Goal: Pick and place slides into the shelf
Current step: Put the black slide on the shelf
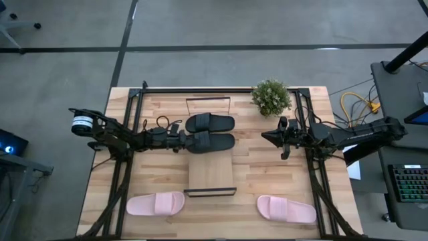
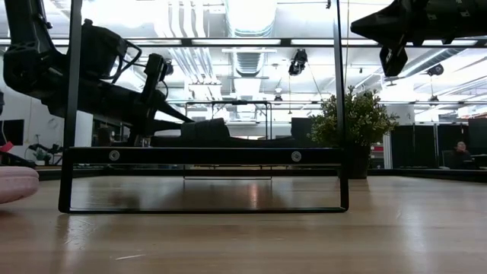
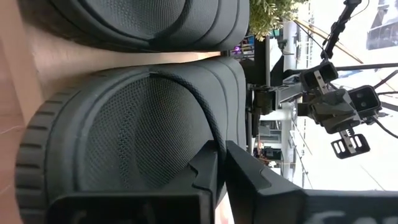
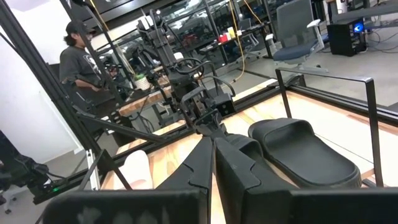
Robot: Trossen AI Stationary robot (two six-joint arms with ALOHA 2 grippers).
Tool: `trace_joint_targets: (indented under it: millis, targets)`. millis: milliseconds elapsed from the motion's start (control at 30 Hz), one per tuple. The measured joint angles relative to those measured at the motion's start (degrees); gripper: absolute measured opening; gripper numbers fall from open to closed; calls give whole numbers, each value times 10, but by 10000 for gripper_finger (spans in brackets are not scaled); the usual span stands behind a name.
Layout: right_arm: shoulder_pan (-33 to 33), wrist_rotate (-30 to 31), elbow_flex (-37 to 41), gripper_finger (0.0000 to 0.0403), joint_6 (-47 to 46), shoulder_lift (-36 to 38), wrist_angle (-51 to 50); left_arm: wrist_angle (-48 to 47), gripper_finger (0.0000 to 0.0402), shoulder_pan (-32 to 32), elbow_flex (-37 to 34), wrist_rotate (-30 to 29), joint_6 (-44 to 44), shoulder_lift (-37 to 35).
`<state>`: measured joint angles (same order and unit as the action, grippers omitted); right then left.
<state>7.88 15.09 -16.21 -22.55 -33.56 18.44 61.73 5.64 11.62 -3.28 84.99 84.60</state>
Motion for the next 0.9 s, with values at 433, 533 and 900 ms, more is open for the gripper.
trace_joint_targets:
  millis: [433, 533, 900]
  targets:
    - [0, 0, 0, 9, 0, 0, 0, -2, 117, 0, 0, 14, 1, 0]
    - [0, 0, 0, 8, 0, 0, 0, -3, 126, 0, 0, 23, -2, 0]
    - [0, 0, 0, 9, 0, 0, 0, -8, 128, 0, 0, 34, -3, -3]
